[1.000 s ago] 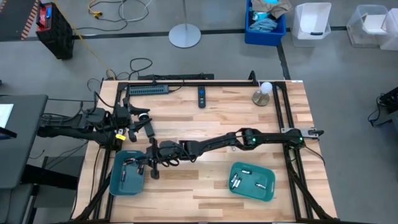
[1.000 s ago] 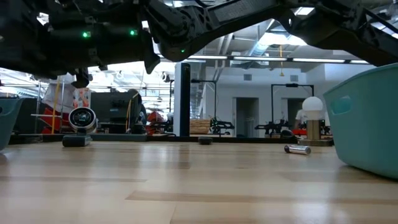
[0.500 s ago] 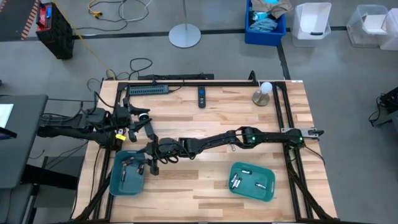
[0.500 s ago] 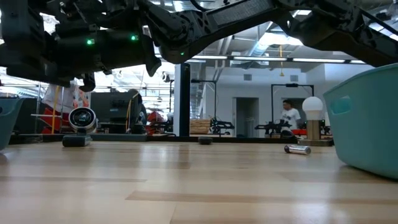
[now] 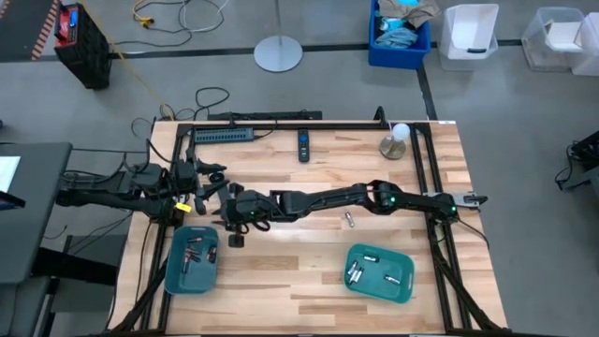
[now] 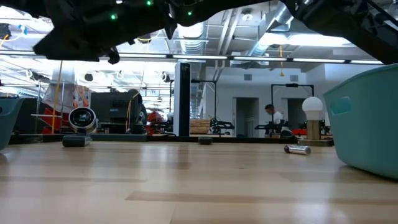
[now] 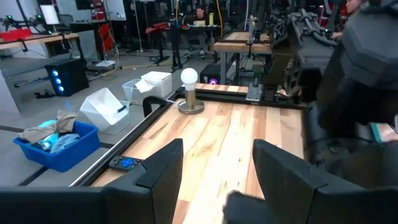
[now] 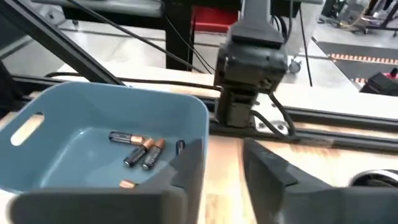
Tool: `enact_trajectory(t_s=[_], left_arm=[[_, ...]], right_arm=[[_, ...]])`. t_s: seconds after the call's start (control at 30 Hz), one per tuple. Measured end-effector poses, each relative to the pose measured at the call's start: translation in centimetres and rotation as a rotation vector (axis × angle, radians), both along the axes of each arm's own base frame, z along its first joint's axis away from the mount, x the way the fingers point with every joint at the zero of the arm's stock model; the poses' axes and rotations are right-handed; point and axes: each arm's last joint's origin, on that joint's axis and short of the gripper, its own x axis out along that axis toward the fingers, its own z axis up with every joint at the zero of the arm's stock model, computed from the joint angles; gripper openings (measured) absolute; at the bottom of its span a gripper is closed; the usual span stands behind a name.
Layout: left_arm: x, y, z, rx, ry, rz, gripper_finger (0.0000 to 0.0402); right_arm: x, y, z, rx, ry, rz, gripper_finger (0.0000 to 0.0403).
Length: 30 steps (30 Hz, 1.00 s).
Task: Sort batteries
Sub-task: Put the silver battery into the green bin
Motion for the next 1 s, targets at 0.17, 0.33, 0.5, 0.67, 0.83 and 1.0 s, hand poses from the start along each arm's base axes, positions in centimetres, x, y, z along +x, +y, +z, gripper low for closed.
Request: enact_trajectory(t_s=[0.17, 0.33, 0.5, 0.67, 0.83, 1.0], left_arm=[[0.1, -0.2, -0.2, -0.010, 0.009, -0.018, 0.0189], [0.9, -0.3, -1.3, 0.001, 0.028, -0.022, 0.0189], [1.7, -0.4, -1.5, 0.016, 0.043, -0.023, 0.0189], [1.6, -0.4, -1.3, 0.010, 0.021, -0.022, 0.0189], [2.0, -0.4, -1.5, -0.002, 0.040, -0.035, 0.0189], [4.2, -0.8, -2.2, 0.018, 0.100, -0.074, 0.0189]], right_arm=[[-0.1, -0.5, -0.8, -0.012, 0.065, -0.030, 0.0045], [-0.3, -0.7, -1.4, -0.041, 0.116, -0.102, 0.0010], [-0.4, -0.7, -2.8, -0.037, 0.131, -0.129, 0.0004], [-1.8, -0.1, -4.4, 0.013, -0.015, -0.127, 0.0002], [-6.6, -0.9, -5.1, 0.078, -0.135, -0.144, 0.0001], [-13.2, -2.2, -3.8, 0.081, -0.244, -0.215, 0.0001]])
